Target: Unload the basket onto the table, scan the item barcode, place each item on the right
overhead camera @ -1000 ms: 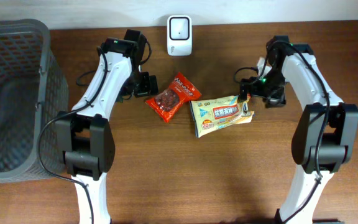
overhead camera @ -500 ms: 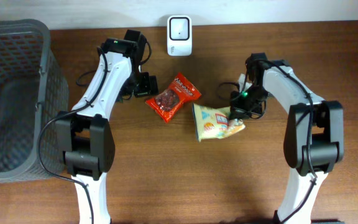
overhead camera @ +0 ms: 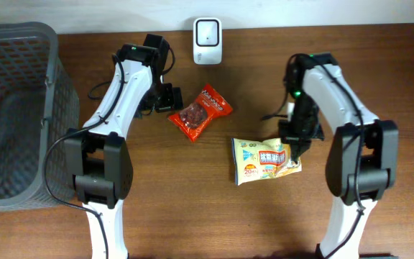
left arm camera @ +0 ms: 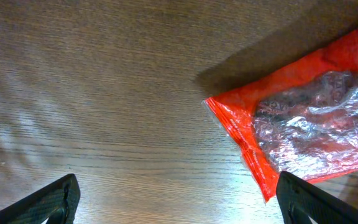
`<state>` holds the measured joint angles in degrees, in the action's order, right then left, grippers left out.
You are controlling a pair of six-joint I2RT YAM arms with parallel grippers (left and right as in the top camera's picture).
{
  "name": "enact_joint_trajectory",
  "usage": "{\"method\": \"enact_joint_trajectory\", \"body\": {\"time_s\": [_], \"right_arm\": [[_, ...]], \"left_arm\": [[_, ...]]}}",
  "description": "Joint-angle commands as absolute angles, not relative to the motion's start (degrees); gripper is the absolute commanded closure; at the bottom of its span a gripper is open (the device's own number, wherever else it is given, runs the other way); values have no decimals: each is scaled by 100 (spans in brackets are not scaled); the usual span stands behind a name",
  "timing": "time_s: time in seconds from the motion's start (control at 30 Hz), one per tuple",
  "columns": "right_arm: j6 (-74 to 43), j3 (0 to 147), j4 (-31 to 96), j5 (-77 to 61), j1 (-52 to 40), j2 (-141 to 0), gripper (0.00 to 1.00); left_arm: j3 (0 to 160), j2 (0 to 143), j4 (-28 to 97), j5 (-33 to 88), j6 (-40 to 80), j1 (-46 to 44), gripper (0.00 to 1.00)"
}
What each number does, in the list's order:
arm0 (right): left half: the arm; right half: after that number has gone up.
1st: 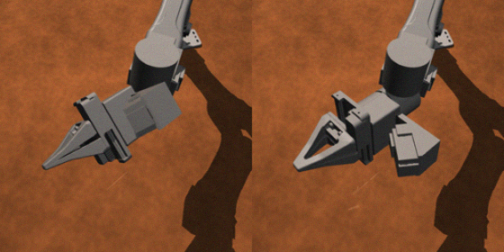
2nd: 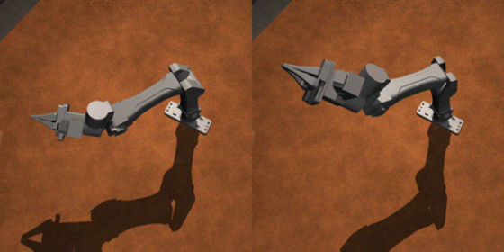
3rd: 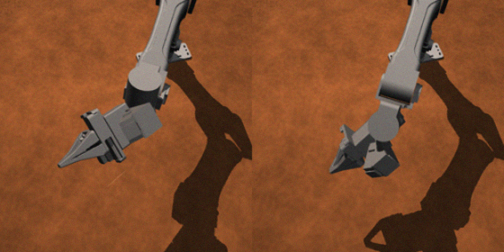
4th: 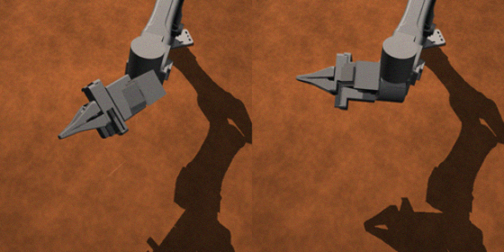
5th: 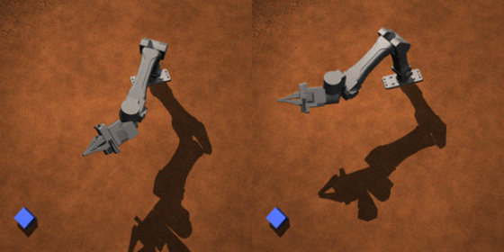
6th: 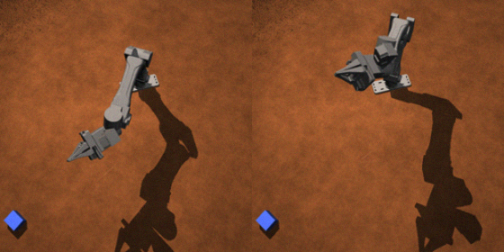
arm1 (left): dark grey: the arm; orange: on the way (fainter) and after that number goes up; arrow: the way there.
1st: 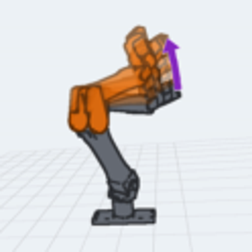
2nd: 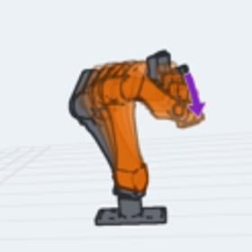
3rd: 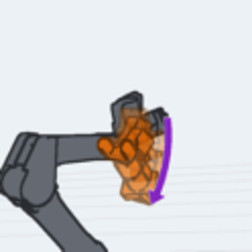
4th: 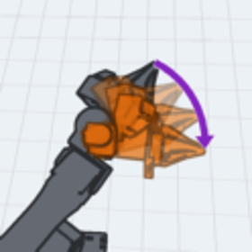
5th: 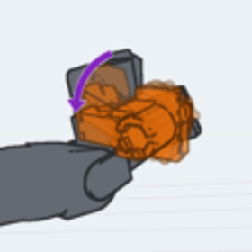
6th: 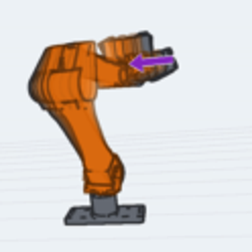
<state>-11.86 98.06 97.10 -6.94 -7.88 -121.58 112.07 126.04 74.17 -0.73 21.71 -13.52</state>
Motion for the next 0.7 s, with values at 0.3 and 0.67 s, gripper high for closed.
{"method": "enact_joint_trajectory", "body": {"time_s": [0.3,0.67], "right_arm": [[-1004,8580,7948,-1197,-1879,-12228,96],[-2711,9636,4744,-1243,-1070,-12197,96]], "left_arm": [[11253,12595,7424,-132,2182,-1332,1],[11253,12595,7424,-132,2182,-1332,1]]}}
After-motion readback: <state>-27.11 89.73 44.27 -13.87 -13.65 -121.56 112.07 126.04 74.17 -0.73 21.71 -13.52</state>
